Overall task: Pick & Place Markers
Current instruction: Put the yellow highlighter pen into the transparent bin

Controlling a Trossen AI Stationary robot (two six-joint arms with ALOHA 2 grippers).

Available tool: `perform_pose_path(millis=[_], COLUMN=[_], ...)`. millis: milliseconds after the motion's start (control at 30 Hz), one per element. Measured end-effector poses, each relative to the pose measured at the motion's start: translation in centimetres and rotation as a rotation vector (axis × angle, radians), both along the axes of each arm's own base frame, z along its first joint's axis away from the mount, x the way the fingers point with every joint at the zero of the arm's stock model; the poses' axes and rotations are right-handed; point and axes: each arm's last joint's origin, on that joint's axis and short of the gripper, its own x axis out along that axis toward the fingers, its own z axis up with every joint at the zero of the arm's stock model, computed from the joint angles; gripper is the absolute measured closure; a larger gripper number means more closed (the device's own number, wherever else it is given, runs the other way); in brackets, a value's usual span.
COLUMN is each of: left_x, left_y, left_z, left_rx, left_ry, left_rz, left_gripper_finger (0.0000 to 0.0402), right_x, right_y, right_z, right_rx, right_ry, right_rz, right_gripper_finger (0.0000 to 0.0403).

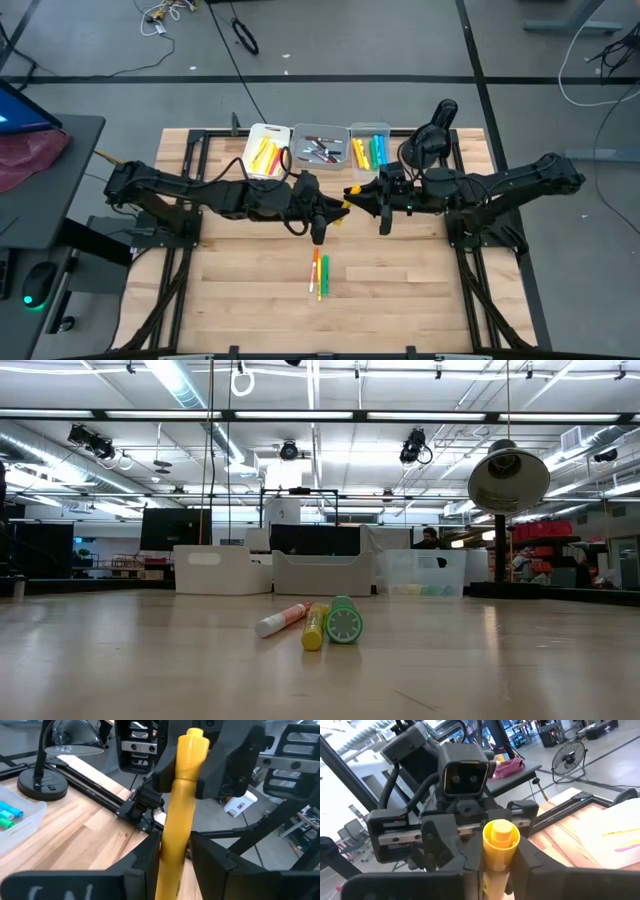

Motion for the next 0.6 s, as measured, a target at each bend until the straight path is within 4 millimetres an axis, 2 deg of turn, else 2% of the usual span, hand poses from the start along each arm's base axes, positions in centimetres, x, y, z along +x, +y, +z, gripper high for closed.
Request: perform_pose_path(millis=[200, 400, 600], left_x=[-0.1, -0.2, -0.2], left_y=[-0.1, 0.3, 1.9], left_z=[-0.3, -1.0, -1.8], left_rx=[0.022, -0.014, -0.086], left_ry=[0.039, 0.107, 0.192], left_rz=[-0.053, -0.063, -0.129], left_gripper_finger=[0.0261, 0.0195, 0.0134], right_x=[-0.5, -1.8, -3.1], right_y=[-0.3, -1.7, -3.1], right_z=[0.0, 0.3, 1.4], right_rx=[-0.002, 0.025, 0.000], right_ry=[0.033, 0.073, 0.200], right_rz=[-0.009, -0.060, -0.113], right_gripper_finger=[0.0352, 0.0352, 0.0352])
